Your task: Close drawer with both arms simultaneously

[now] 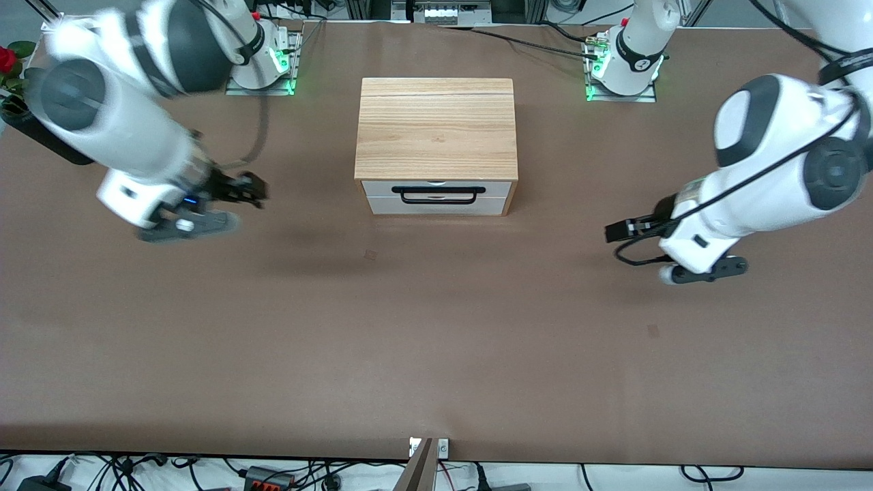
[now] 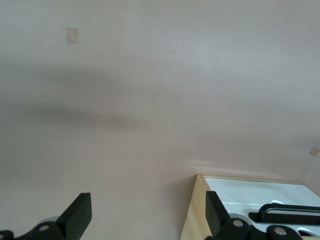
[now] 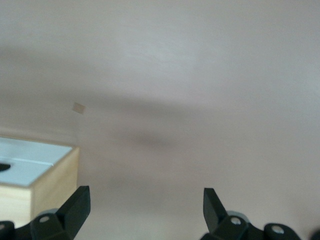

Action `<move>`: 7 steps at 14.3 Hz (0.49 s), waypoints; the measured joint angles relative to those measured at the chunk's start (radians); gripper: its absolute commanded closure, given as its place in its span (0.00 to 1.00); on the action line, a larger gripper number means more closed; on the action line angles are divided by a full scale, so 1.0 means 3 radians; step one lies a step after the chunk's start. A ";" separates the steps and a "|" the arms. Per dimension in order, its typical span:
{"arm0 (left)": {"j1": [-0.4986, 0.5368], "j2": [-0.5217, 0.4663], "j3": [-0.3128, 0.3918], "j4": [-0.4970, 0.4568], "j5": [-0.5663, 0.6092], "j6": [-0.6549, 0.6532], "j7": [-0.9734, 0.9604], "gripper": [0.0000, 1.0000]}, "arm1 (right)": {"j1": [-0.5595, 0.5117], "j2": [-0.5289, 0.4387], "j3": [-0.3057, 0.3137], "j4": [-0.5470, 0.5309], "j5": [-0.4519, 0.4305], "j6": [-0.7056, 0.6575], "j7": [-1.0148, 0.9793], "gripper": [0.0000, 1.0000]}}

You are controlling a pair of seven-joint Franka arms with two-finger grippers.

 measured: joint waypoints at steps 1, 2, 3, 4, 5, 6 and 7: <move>0.0089 -0.0001 0.0002 0.0067 0.0000 -0.0067 0.0074 0.00 | -0.0028 -0.0032 -0.0081 0.0131 0.0000 -0.0177 -0.0006 0.00; 0.0182 -0.0005 0.0003 0.0124 0.0001 -0.0115 0.0130 0.00 | -0.0099 -0.0059 -0.0109 0.0246 0.0001 -0.0313 -0.0007 0.00; 0.0265 -0.0021 0.0004 0.0168 0.0002 -0.0144 0.0169 0.00 | -0.0205 -0.0092 -0.0090 0.0320 0.0001 -0.0396 -0.0011 0.00; 0.0337 -0.0065 0.0005 0.0188 0.0036 -0.0161 0.0183 0.00 | -0.0355 -0.0135 -0.0012 0.0350 0.0001 -0.0449 -0.0027 0.00; 0.0396 -0.0136 0.0006 0.0188 0.0141 -0.0178 0.0184 0.00 | -0.0562 -0.0185 0.0140 0.0348 0.0001 -0.0494 -0.0076 0.00; 0.0444 -0.0227 0.0006 0.0183 0.0271 -0.0205 0.0184 0.00 | -0.0797 -0.0233 0.0327 0.0329 0.0002 -0.0525 -0.0148 0.00; 0.0487 -0.0334 0.0006 0.0168 0.0383 -0.0241 0.0189 0.00 | -0.1009 -0.0284 0.0500 0.0281 0.0002 -0.0524 -0.0214 0.00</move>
